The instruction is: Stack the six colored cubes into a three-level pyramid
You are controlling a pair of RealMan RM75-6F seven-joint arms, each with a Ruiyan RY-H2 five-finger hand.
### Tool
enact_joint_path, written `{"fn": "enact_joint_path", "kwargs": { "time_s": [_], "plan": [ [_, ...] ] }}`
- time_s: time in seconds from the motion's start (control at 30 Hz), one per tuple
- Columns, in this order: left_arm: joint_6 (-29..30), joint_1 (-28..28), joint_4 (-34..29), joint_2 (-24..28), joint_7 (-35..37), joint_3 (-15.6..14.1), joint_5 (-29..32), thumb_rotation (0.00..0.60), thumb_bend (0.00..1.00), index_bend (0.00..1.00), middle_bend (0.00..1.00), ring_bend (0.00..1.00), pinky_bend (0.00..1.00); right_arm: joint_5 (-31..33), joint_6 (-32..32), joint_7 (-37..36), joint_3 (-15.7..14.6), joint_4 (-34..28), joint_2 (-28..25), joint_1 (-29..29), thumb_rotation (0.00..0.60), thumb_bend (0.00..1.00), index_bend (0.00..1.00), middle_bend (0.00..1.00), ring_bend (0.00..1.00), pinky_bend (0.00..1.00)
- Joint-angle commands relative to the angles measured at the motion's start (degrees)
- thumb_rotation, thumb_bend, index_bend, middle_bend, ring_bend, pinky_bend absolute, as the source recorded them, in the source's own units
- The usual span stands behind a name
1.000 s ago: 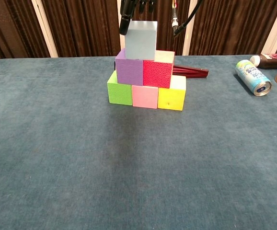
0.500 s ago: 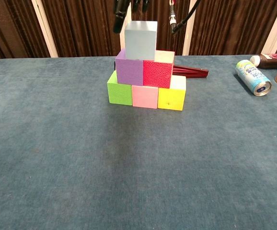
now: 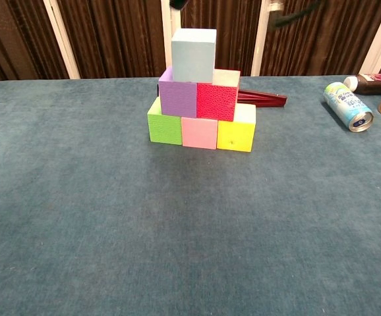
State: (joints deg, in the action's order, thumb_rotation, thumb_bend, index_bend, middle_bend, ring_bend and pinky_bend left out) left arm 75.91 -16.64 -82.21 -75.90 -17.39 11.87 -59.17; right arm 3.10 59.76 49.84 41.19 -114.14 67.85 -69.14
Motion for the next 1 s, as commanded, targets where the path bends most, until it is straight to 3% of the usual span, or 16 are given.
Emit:
{"fn": "enact_joint_path", "kwargs": {
  "time_s": [0.03, 0.17, 0.27, 0.43, 0.6, 0.77, 1.0],
  "plan": [
    [0.0, 0.0, 0.1, -0.1, 0.5, -0.4, -1.0, 0.600, 0.40, 0.10, 0.00, 0.00, 0.00, -19.0, 6.0, -13.1, -3.0, -13.6, -9.7, 16.0, 0.600, 0.28, 0.11, 0.08, 0.00, 0.00],
    [0.3, 0.1, -0.1, -0.1, 1.3, -1.0, -2.8, 0.600, 0.40, 0.10, 0.00, 0.00, 0.00, -30.8, 7.4, -18.2, -7.4, -17.2, -12.7, 24.1, 0.600, 0.28, 0.11, 0.06, 0.00, 0.00],
    [1.0, 0.4, -0.6, 0.0, 1.9, -1.5, -4.4, 0.600, 0.40, 0.10, 0.00, 0.00, 0.00, -43.7, 11.0, -22.3, -12.2, -16.9, -12.7, 30.7, 0.600, 0.28, 0.11, 0.06, 0.00, 0.00],
    [2.5, 1.2, -2.0, 0.5, 2.6, -2.3, -6.7, 0.600, 0.40, 0.10, 0.00, 0.00, 0.00, -60.1, 17.8, -27.6, -20.2, -12.8, -11.1, 39.6, 0.600, 0.28, 0.11, 0.06, 0.00, 0.00],
    [5.0, 3.0, -5.1, 1.9, 3.9, -4.2, -10.5, 0.600, 0.40, 0.10, 0.00, 0.00, 0.00, -76.2, 25.9, -33.4, -31.0, -4.5, -7.8, 49.8, 0.600, 0.28, 0.11, 0.06, 0.00, 0.00],
    [7.7, 5.4, -7.4, 3.5, 5.5, -6.0, -13.6, 0.600, 0.40, 0.09, 0.00, 0.00, 0.00, -83.9, 31.5, -34.7, -37.3, 4.7, -2.4, 55.6, 0.600, 0.28, 0.11, 0.06, 0.00, 0.00],
    [11.1, 7.5, -7.6, 5.0, 9.3, -7.3, -18.1, 0.600, 0.39, 0.07, 0.00, 0.00, 0.00, -85.5, 33.2, -33.5, -39.6, 13.8, 2.5, 58.8, 0.600, 0.28, 0.11, 0.06, 0.00, 0.00]
  ]
}}
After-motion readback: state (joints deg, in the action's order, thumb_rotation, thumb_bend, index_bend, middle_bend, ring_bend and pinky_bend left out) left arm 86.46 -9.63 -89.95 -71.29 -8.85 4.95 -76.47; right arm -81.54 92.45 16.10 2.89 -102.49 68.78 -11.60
